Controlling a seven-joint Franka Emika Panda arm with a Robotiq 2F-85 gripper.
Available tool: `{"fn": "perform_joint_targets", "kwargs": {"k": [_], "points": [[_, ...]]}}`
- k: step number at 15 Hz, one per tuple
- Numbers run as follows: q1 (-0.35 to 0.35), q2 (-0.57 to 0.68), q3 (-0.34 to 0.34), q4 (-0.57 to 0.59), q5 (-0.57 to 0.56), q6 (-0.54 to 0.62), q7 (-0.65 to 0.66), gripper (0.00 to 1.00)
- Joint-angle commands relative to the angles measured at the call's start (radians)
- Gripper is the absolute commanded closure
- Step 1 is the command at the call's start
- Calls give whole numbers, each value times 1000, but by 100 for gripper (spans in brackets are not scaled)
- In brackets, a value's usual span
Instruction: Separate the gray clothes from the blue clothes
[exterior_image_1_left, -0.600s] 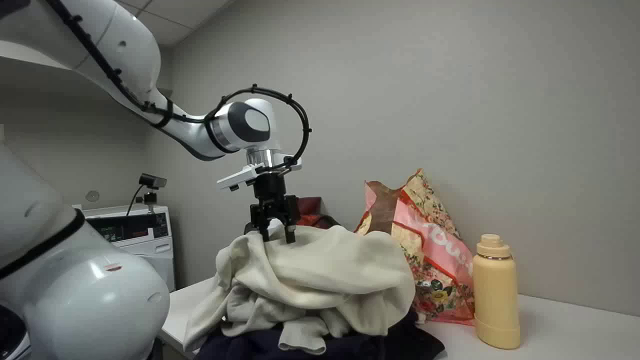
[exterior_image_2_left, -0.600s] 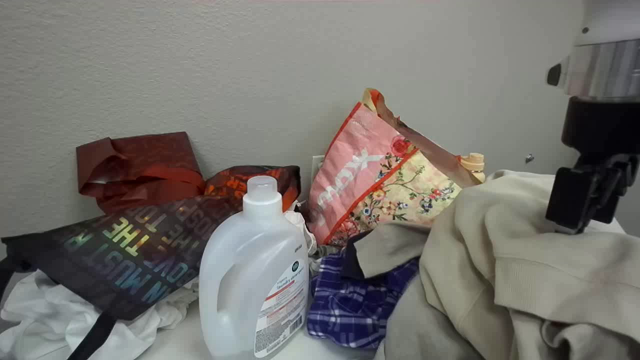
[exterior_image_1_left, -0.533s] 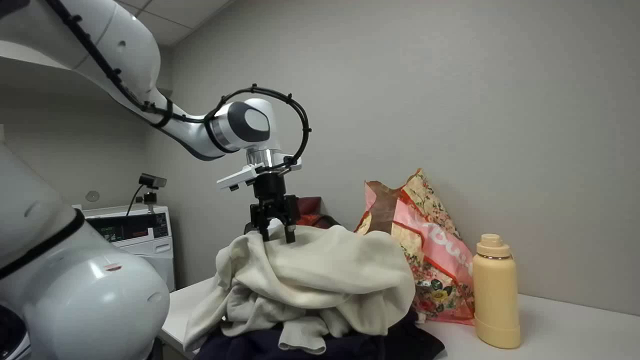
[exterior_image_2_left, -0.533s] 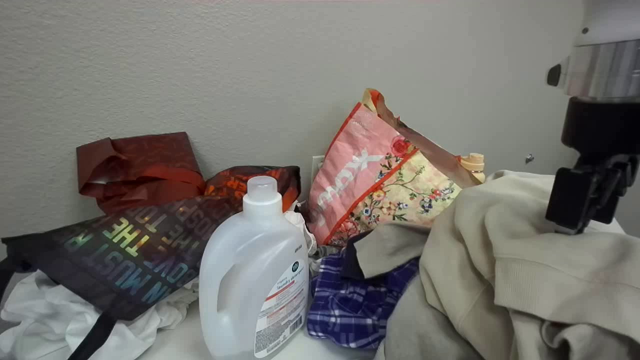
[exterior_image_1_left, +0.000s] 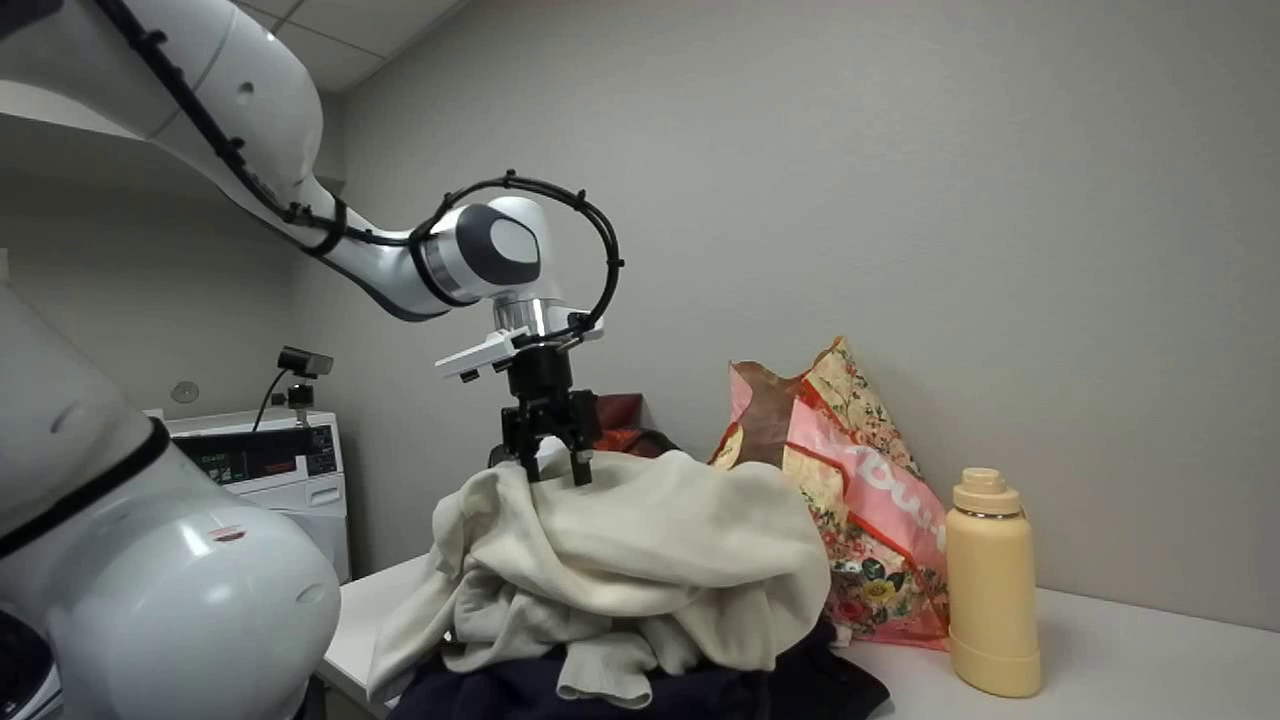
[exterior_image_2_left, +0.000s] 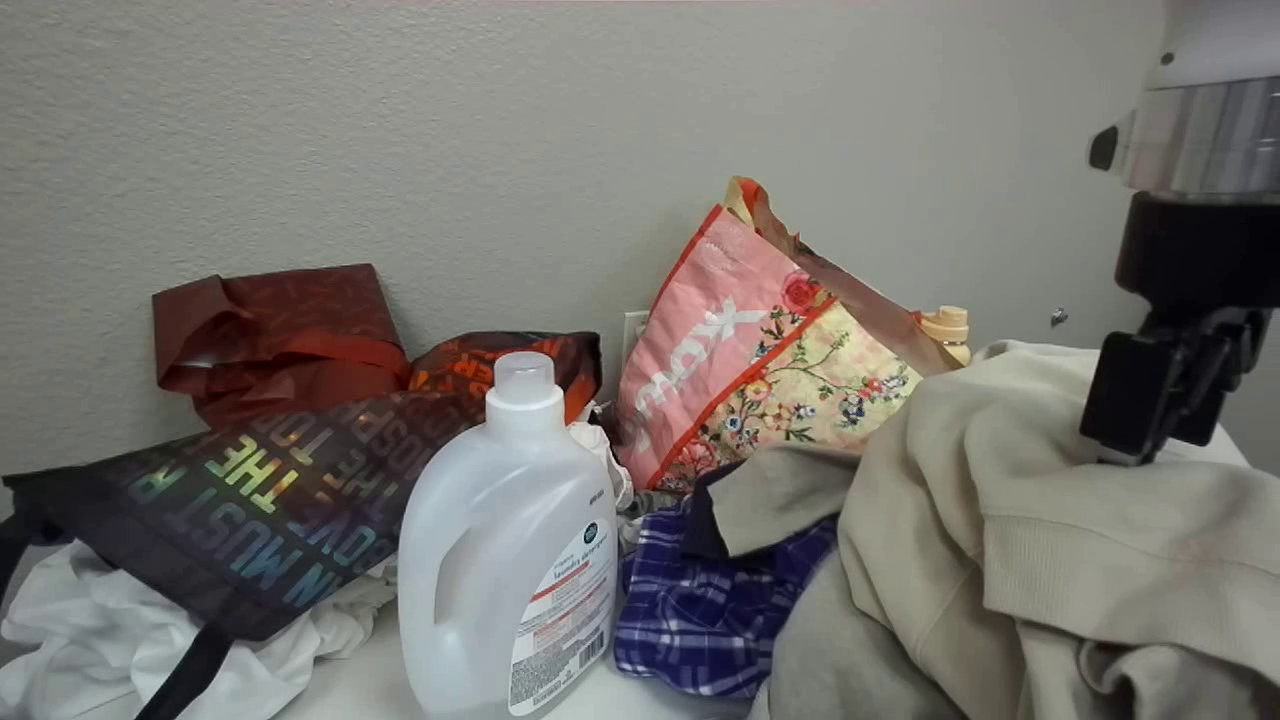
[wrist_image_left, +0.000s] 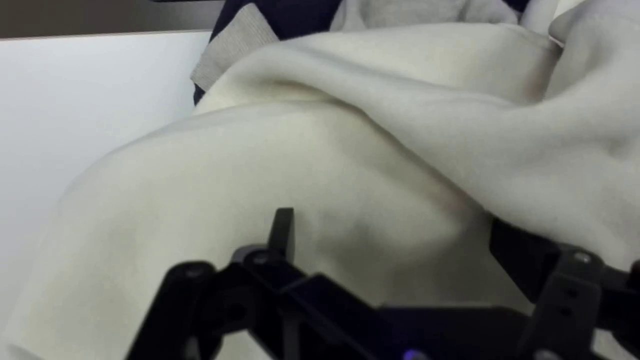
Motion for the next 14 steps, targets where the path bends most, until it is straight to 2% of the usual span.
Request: {"fn": "perform_joint_targets", "kwargs": {"k": [1,3,4,5,6,9,14], "points": [[19,38,-23,-20,40,95,8,0],[17,59,-26,-33,58,153,9,0],[12,70,-22,-40,54,176,18,25],[9,79,-20,-45,48,195,23,26],[6,88,-17,-48,39,209,31,32],[2,105,-21,-47,38,230,31,58],[-16,145,-27,4,26,194,41,94]]}}
